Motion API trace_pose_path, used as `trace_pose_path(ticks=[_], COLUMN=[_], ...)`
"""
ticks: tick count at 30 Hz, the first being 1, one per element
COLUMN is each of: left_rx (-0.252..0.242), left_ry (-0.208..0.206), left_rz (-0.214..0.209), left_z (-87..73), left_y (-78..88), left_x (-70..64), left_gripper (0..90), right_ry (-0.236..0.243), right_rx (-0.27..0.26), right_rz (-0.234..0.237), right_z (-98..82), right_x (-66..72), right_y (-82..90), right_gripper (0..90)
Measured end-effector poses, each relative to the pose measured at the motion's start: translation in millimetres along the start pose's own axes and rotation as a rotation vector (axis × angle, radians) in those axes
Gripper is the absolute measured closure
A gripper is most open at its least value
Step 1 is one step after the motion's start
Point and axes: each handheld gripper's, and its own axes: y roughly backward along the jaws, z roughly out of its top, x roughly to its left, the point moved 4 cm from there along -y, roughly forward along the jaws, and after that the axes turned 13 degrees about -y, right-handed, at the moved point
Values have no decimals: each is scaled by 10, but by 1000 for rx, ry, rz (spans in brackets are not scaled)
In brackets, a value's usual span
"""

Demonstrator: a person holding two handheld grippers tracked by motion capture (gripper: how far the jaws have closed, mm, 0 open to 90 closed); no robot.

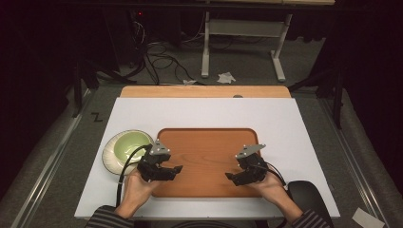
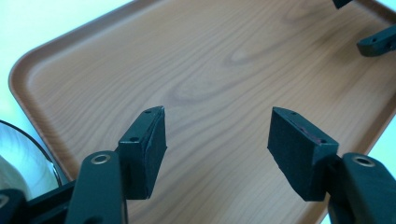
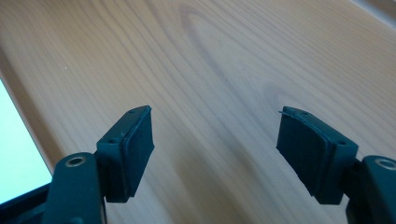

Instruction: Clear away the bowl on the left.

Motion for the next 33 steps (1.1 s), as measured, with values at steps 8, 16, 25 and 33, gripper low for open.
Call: trace_pose_path(ticks=[8, 16, 25, 33], left_rx=[-14, -15, -32, -39], left_ry=[17, 64, 83, 93], left_rz=[24, 55, 67, 80], left_z=[-8, -14, -36, -56], left_y=[51, 128, 195, 239], left_x=[49, 115, 184, 234], left_gripper=[343, 343, 344, 335], right_ry=[5, 5, 4, 0], right_rx=[0, -1, -2, 1], right_rz=[-1, -1, -2, 0], right_z=[-2, -2, -2, -7], right_x=[5, 7, 1, 7], right_y=[-1, 0, 5, 11], right_gripper=[286, 286, 287, 287])
